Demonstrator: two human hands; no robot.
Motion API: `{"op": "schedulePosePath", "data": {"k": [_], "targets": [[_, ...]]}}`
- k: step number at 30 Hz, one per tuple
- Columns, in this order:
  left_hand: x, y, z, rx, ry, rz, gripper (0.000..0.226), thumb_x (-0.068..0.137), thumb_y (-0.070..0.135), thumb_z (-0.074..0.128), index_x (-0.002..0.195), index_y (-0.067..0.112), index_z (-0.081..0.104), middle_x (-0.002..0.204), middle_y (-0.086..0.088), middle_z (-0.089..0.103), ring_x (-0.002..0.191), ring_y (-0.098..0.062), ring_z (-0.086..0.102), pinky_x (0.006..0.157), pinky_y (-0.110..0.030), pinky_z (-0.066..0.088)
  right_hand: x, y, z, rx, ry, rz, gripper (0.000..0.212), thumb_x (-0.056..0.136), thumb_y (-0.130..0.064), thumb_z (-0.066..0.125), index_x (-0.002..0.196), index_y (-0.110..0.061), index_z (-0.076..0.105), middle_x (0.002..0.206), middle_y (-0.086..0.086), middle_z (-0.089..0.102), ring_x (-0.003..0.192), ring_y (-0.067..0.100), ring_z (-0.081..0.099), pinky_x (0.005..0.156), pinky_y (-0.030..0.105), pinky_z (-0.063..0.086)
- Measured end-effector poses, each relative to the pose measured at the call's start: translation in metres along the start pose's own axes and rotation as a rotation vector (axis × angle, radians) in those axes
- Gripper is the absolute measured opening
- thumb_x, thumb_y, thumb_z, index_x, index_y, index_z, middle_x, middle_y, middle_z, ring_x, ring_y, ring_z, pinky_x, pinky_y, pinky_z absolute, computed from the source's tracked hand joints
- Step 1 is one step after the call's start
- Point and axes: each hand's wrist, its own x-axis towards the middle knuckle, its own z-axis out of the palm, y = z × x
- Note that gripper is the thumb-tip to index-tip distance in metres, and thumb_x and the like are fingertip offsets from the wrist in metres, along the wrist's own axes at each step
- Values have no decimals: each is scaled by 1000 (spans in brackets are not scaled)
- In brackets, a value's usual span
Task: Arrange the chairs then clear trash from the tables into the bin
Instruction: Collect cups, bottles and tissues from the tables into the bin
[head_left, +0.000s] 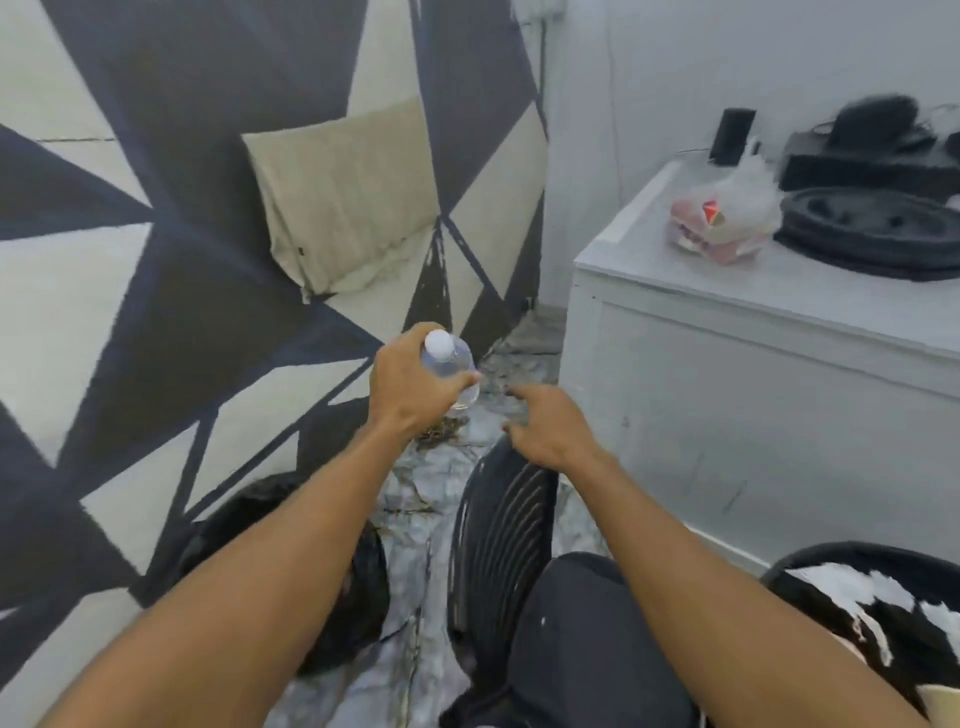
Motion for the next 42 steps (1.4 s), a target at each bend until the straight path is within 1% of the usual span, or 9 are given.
{"op": "schedulePosePath", "data": {"k": [5,9,19,23,28,30,34,38,42], "targets": [[-6,-116,-66,131,-6,-151,56,51,65,76,97,34,63,87,14,68,78,-12,62,67,-31,54,51,-81,103,-35,-260,-85,57,86,-25,66,139,-15,51,138,9,57,127,29,52,100,42,47],[-28,-191,-103,203,-87,-276,50,57,53,87,95,32,61,86,8,67,79,-20,63,67,-34,54,70,-127,176,-59,-417,-106,50,83,-20,65,133,-13,57,126,13,63,118,32,58,92,44,53],[-59,-307,-151,241,-106,-601,46,58,36,94,87,28,59,82,10,64,78,-19,63,65,-34,55,99,-185,279,-63,-615,-104,58,82,-19,65,138,-16,52,137,12,57,124,32,53,100,41,48],[-52,-332,-160,253,-87,-699,66,60,34,94,116,26,62,109,-1,66,97,-23,64,83,-38,59,107,-190,290,-64,-621,-93,58,83,-17,65,140,-17,51,135,13,58,123,34,54,99,41,50],[-57,-334,-143,306,-229,-786,96,68,42,89,149,25,41,145,-11,51,131,-33,50,103,-48,47,108,-182,284,-54,-604,-59,56,84,-21,66,139,-17,53,134,12,59,122,32,55,98,44,50],[-56,-326,-132,294,-266,-779,88,74,39,86,149,25,41,144,-9,53,127,-30,53,101,-46,48,108,-173,274,-55,-575,-39,51,85,-22,66,135,-17,56,132,12,61,121,33,56,97,44,50],[-43,-292,-105,236,-334,-683,69,81,32,80,143,25,49,135,-6,61,82,-3,58,90,-36,51,104,-148,243,-64,-492,20,51,86,-21,66,136,-17,54,132,11,61,122,31,55,96,41,50],[-28,-234,-61,170,-423,-495,57,81,26,75,136,21,58,131,-4,65,116,-22,62,99,-40,52,86,-115,193,-63,-371,73,50,87,-22,66,136,-17,55,133,10,60,123,28,54,98,41,49],[-21,-158,-6,109,-476,-310,49,80,25,76,127,21,64,120,-2,69,105,-17,64,87,-27,50,45,-68,123,-47,-142,129,44,85,-23,62,129,-16,61,130,8,63,122,28,55,99,39,48]]}}
